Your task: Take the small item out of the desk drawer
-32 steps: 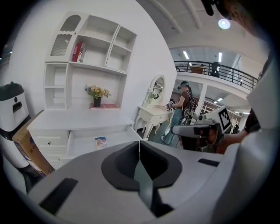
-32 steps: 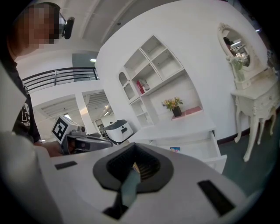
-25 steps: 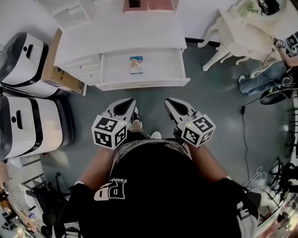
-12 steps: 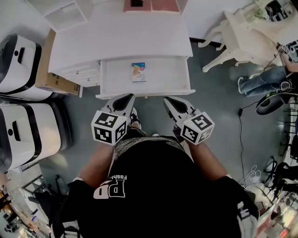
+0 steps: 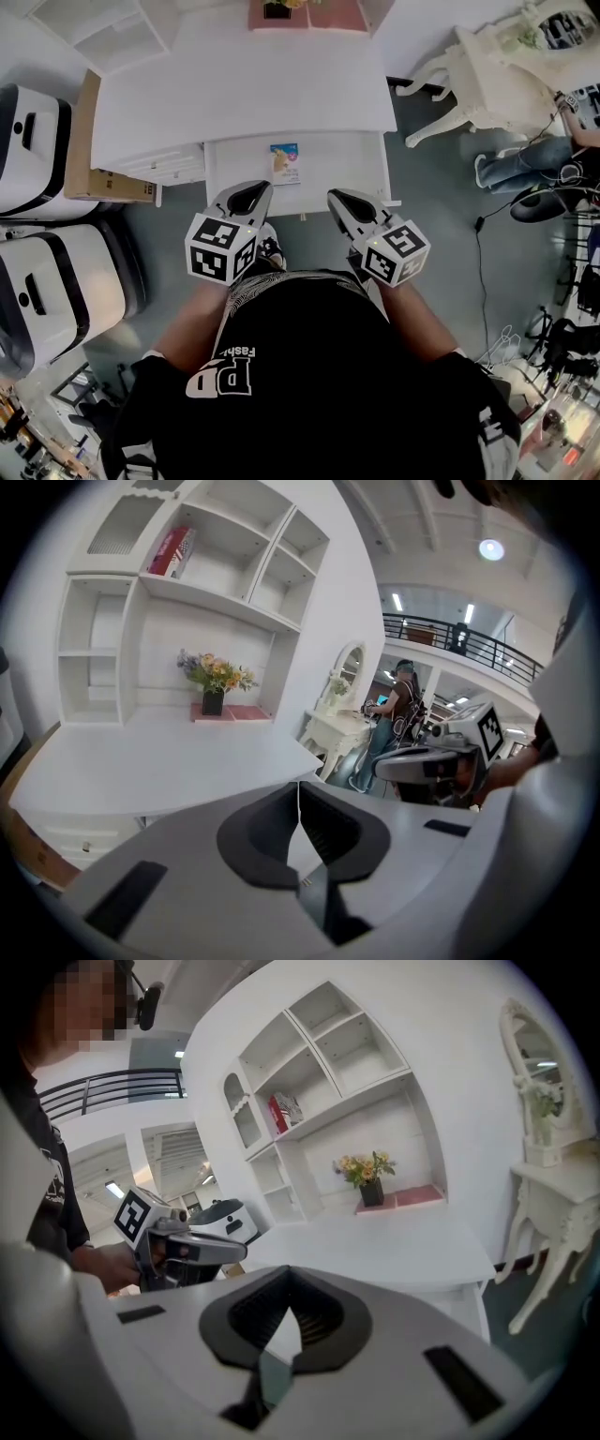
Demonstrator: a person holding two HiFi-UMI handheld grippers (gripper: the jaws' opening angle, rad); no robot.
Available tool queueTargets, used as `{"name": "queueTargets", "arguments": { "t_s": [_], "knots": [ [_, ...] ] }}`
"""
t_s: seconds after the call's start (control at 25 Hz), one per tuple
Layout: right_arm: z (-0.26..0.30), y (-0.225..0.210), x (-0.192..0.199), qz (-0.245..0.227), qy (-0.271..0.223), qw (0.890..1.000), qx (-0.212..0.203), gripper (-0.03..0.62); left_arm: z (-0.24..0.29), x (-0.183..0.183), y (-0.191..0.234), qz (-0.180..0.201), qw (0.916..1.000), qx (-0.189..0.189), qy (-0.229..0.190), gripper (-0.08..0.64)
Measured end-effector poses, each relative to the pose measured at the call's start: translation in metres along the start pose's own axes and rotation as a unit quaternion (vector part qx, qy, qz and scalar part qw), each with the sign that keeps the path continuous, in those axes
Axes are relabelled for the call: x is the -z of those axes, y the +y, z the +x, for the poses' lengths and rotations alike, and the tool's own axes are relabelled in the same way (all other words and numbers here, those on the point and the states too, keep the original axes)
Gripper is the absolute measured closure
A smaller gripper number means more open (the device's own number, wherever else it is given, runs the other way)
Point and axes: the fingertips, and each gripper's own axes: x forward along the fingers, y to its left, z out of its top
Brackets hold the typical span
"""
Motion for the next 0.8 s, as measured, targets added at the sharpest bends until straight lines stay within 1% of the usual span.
{"name": "queueTargets", "arguments": {
  "t_s": [0.24,0.48,0.6,0.72,0.8],
  "knots": [
    [0.029,-0.009,-0.016,0.004,0.004,1.000,0.019,0.583,0.013,-0.013,0.031,0.000,0.9998,0.016,0.008,0.543],
    [0.055,-0.018,-0.026,0.005,0.012,0.999,0.031,0.583,0.027,-0.022,0.058,0.002,0.9996,0.024,0.014,0.543],
    [0.067,-0.024,-0.025,0.006,0.022,0.999,0.036,0.583,0.037,-0.014,0.069,0.010,0.9991,0.026,0.034,0.543],
    [0.077,-0.036,-0.015,0.010,0.040,0.998,0.049,0.583,0.051,0.004,0.077,0.015,0.9975,0.026,0.063,0.543],
    [0.080,-0.043,-0.011,0.015,0.045,0.997,0.054,0.583,0.058,0.012,0.080,0.016,0.9967,0.026,0.075,0.543]
  ]
}}
